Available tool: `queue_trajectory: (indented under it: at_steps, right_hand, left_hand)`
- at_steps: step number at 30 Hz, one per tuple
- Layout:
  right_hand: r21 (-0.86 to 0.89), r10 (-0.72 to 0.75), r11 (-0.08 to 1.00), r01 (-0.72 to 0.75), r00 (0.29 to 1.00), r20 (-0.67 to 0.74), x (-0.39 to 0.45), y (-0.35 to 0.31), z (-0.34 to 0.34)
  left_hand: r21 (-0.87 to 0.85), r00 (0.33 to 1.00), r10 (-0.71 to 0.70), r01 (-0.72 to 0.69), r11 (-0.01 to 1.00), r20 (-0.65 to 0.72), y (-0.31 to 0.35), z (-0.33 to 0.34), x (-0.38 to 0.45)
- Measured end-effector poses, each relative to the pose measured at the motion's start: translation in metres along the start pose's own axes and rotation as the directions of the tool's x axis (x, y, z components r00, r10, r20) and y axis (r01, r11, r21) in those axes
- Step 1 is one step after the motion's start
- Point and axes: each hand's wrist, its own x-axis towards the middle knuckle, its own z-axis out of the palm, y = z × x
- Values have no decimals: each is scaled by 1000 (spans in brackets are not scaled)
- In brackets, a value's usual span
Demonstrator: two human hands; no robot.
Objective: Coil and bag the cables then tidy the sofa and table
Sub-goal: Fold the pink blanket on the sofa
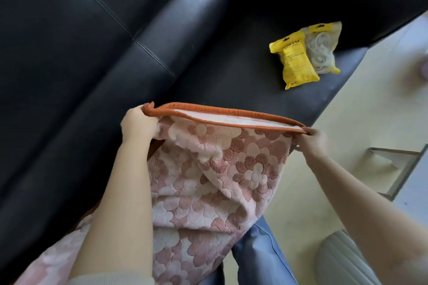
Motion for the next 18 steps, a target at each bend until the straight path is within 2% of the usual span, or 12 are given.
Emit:
queue_trajectory:
  at_steps: [2,4,6,8,9,11,13,15,18]
  right_hand:
    - [345,101,934,-96,995,3,-15,-10,-1]
    - [463,126,882,-90,991,-46,-20,-22,-10]
    - [496,84,868,-5,987,-136,-30,-49,-34]
    - [469,2,871,145,954,-299,-43,-88,-65]
    - [444,-39,869,219,924,-379,-49,-109,-81]
    - [431,-97,831,351,855,-510,-75,-148,-110]
    - [424,-125,797,430,805,-580,-98,-167,-123]
    - [452,-158,752,479,798,-582,-131,-171,-122]
    - [555,-174,676,486,836,-520,-190,-147,-104]
  left_hand:
    - [-319,991,-78,109,942,108,20,-5,-2]
    - [-518,986,-72,142,844,154,46,-12,-5]
    - [-555,995,80,-37,831,54,84,-30,-15]
    - [-538,950,285,-306,786,-124,128,-56,-28]
    - [-506,895,389,-446,739,-220,151,-71,-33]
    - [-409,738,587,-674,616,-333,189,-111,-57]
    - [-366,638,693,-767,528,-337,215,-141,-76]
    - [-426,627,717,-763,487,-304,222,-165,-100]
    - [-622,708,647,-649,439,-283,192,-187,-120]
